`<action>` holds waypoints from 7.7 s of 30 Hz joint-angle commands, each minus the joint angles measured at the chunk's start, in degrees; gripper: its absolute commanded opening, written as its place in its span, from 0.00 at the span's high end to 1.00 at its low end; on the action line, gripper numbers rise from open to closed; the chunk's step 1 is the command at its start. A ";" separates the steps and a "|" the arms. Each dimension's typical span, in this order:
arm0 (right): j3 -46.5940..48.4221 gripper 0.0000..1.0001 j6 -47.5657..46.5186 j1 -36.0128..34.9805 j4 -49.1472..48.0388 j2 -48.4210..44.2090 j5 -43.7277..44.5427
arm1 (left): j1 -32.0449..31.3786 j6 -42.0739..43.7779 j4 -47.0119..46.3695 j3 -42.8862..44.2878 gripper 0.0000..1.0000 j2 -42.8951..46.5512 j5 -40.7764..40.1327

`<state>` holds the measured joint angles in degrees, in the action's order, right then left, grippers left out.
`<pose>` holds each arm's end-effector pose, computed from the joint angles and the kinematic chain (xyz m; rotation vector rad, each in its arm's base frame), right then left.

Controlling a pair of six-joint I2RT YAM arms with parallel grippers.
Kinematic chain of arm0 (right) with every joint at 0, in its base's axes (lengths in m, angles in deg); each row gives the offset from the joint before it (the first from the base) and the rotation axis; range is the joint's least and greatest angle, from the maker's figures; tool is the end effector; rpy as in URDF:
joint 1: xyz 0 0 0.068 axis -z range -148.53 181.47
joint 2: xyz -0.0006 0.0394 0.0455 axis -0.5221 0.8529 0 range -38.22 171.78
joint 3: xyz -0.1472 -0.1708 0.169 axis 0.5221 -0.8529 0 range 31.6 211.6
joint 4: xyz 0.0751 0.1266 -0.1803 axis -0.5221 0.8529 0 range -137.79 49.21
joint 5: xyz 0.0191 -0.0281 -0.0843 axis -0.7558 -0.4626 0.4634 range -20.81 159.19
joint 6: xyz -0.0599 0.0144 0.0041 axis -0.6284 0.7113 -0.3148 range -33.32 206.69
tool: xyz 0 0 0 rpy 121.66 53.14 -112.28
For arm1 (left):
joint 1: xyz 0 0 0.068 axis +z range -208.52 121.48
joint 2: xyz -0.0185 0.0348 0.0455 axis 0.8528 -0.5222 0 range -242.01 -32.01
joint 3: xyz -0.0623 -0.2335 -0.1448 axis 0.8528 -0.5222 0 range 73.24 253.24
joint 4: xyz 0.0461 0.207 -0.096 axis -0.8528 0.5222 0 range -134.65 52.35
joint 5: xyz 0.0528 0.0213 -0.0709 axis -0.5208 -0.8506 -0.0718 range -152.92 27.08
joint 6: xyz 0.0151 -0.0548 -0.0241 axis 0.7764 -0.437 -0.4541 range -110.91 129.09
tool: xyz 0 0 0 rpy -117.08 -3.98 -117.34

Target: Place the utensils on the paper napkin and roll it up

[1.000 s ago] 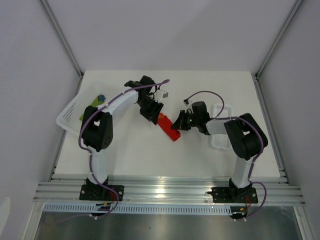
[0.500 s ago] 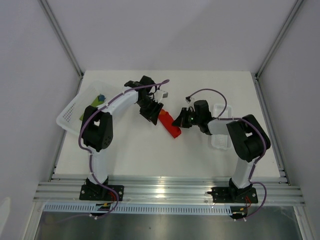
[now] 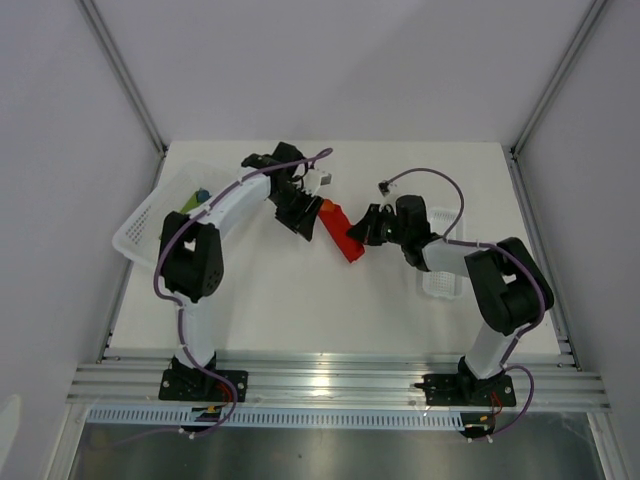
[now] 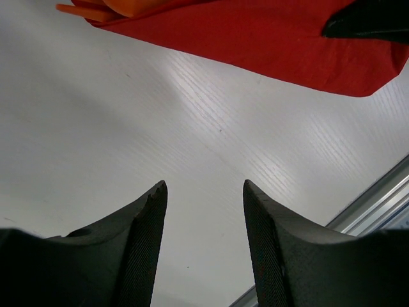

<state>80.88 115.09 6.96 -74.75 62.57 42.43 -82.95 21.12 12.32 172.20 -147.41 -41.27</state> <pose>0.3157 0.1669 0.2036 -0.2477 2.0955 1.0415 0.3508 -0.1782 0.2448 0.9631 2.6716 -0.5842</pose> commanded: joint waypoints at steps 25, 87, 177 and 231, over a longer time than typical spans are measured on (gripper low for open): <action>7.94 1.00 -4.32 0.70 -27.79 -18.62 2.86 | 2.28 -3.42 -4.67 24.61 0.26 17.83 13.24; 12.69 1.00 -2.56 -2.91 -41.51 -19.58 -2.59 | -3.00 -19.15 -20.58 36.57 0.78 13.79 26.60; 24.99 1.00 -7.75 2.01 -24.52 -18.79 -13.67 | 0.34 2.29 -3.79 32.71 0.18 19.94 21.77; 55.49 1.00 2.71 -7.83 8.50 -9.65 44.86 | -16.87 56.21 -55.61 -2.52 0.42 34.78 -12.35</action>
<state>135.13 115.66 0.01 -69.13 53.02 81.24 -98.18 63.06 -28.66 173.36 -117.22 -52.61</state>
